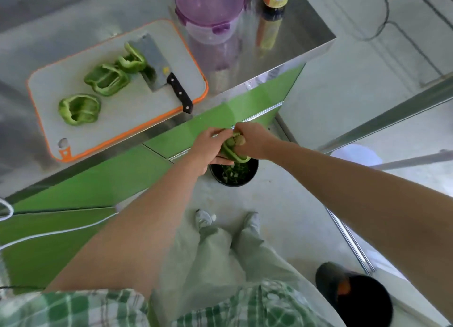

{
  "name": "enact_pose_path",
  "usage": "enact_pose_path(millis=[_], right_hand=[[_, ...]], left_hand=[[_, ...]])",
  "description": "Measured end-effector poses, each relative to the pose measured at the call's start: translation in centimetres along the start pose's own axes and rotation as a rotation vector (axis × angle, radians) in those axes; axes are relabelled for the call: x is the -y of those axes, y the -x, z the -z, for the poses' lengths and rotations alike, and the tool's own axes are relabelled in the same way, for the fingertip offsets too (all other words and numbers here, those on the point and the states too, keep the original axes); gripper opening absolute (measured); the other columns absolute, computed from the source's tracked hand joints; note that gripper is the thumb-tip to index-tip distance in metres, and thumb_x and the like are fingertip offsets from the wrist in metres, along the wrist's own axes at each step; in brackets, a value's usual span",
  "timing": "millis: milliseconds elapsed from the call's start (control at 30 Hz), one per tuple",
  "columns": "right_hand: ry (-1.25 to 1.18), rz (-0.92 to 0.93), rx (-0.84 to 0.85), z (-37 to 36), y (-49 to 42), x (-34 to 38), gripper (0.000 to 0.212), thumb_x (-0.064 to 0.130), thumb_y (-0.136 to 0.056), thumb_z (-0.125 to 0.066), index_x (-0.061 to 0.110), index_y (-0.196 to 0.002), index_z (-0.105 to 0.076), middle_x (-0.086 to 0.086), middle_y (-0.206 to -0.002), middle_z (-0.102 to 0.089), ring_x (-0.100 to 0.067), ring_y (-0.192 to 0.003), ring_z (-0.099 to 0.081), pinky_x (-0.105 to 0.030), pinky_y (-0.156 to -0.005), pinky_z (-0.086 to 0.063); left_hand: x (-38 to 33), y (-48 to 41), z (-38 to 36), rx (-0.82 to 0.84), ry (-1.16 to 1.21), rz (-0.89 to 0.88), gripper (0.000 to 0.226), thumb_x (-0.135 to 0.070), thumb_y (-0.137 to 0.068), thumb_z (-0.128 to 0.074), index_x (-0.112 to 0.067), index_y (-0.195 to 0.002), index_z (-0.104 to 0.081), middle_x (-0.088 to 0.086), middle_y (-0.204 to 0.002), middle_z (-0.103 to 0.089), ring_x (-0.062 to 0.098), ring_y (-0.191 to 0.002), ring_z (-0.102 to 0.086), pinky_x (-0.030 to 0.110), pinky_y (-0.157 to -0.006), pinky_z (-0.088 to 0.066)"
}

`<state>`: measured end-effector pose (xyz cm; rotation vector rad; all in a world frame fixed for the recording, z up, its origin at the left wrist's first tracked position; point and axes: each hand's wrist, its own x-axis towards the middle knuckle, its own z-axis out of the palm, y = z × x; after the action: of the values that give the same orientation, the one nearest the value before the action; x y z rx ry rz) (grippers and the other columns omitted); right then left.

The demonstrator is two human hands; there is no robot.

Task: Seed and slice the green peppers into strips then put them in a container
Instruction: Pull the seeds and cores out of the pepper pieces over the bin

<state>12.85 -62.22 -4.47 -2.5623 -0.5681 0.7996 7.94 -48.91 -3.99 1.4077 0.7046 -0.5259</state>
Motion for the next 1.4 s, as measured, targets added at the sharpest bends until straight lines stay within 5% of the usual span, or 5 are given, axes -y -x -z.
enact_pose_path(millis=[367,633,833,1233,1400], right_hand=[[-0.150,0.012,0.009,-6.0,-1.3,-3.2,0.032,0.020,-0.092,-0.055,0.008,-0.121,-0.053,-0.009,-0.117,-0.057,-0.020,-0.099,-0.051,-0.027,-0.080,-0.038],[-0.215,-0.036,-0.032,-10.8,-3.0,-4.7,0.026,0.019,-0.102,-0.036,0.005,-0.120,-0.048,-0.009,-0.115,-0.049,-0.018,-0.093,-0.046,-0.025,-0.080,-0.035],[-0.261,-0.067,-0.008,-13.0,-4.1,-5.5,0.025,0.018,-0.102,-0.036,0.004,-0.116,-0.051,-0.005,-0.104,-0.049,-0.018,-0.092,-0.047,-0.027,-0.080,-0.037],[-0.859,-0.503,-0.159,-13.2,-7.2,-6.3,0.029,0.020,-0.101,-0.036,0.008,-0.113,-0.059,0.003,-0.080,-0.053,-0.022,-0.074,-0.051,-0.037,-0.071,-0.047],[-0.838,-0.553,-0.121,-13.6,-8.0,-6.1,0.029,0.016,-0.100,-0.037,0.002,-0.109,-0.061,0.000,-0.071,-0.050,-0.021,-0.069,-0.048,-0.034,-0.066,-0.044]], left_hand=[[4.9,-3.9,0.9,-0.015,0.043,0.102,0.016,-0.027,-0.098,-0.056,-0.011,-0.101,-0.057,0.011,-0.091,-0.064,0.025,-0.073,-0.069,0.036,-0.057,-0.061],[7.4,-6.6,1.3,-0.001,0.102,0.167,0.012,-0.026,-0.098,-0.058,-0.016,-0.105,-0.055,0.011,-0.102,-0.065,0.026,-0.085,-0.070,0.040,-0.066,-0.062],[9.2,-7.8,1.5,-0.014,0.076,0.191,0.036,-0.026,-0.097,-0.060,-0.014,-0.129,-0.051,0.014,-0.125,-0.058,0.031,-0.101,-0.066,0.038,-0.064,-0.061],[9.4,-9.9,2.4,-0.029,0.094,0.173,0.037,-0.024,-0.097,-0.057,-0.017,-0.133,-0.048,0.015,-0.127,-0.054,0.034,-0.108,-0.063,0.044,-0.072,-0.061],[9.4,-10.6,2.6,-0.031,-0.022,0.119,0.041,-0.023,-0.097,-0.054,-0.017,-0.137,-0.048,0.012,-0.122,-0.057,0.030,-0.102,-0.064,0.039,-0.067,-0.061]])
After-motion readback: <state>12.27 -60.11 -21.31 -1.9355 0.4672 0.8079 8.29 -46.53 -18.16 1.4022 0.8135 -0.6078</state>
